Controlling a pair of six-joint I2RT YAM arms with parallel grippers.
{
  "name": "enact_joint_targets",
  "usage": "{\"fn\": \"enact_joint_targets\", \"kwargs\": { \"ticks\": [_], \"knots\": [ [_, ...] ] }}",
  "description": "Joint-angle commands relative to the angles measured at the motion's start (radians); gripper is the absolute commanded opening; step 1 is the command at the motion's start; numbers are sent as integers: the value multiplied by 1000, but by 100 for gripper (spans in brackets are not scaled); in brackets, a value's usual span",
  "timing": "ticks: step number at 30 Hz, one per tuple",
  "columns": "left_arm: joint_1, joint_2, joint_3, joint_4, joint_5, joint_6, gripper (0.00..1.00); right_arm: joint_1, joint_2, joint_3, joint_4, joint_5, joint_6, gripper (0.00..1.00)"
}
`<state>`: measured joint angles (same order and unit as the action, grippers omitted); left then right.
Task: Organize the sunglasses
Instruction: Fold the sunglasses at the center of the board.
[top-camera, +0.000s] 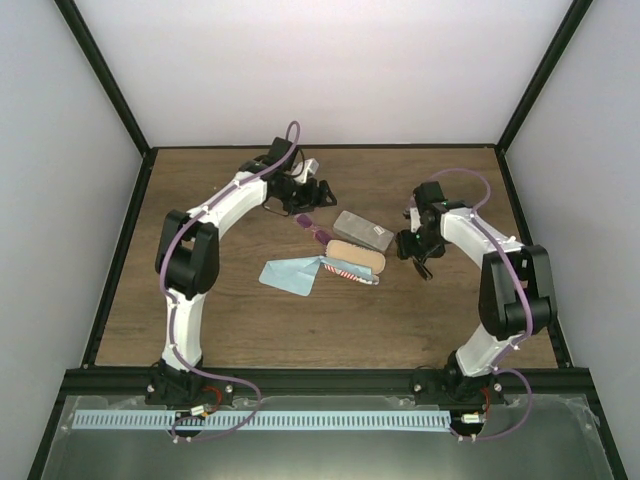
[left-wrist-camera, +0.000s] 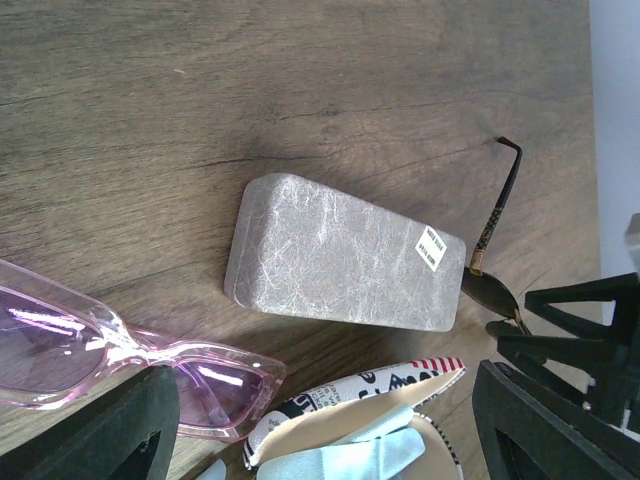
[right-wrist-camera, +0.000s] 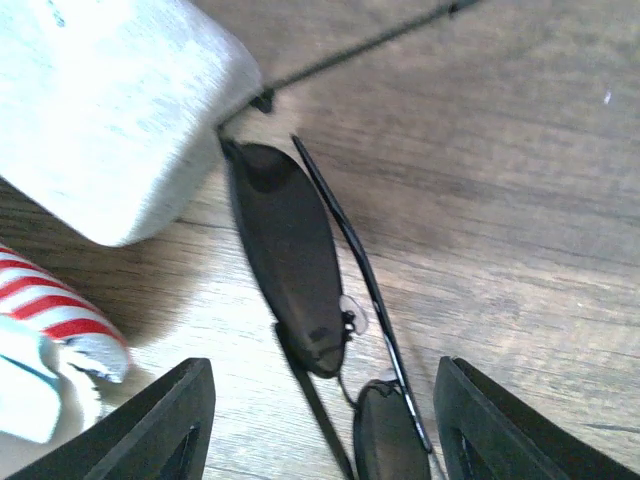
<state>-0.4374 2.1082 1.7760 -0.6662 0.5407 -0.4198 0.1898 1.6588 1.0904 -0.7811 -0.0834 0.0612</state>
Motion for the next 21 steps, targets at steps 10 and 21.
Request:
{"fn": "enact_joint_targets", "kwargs": {
  "ticks": [10, 21],
  "knots": [
    [1, 1, -7, 14, 15, -4, 83, 14, -49, 55, -18, -4, 81, 69],
    [-9, -17, -14, 18, 25, -4, 79, 2, -36, 199, 14, 83, 258, 46]
  ]
}}
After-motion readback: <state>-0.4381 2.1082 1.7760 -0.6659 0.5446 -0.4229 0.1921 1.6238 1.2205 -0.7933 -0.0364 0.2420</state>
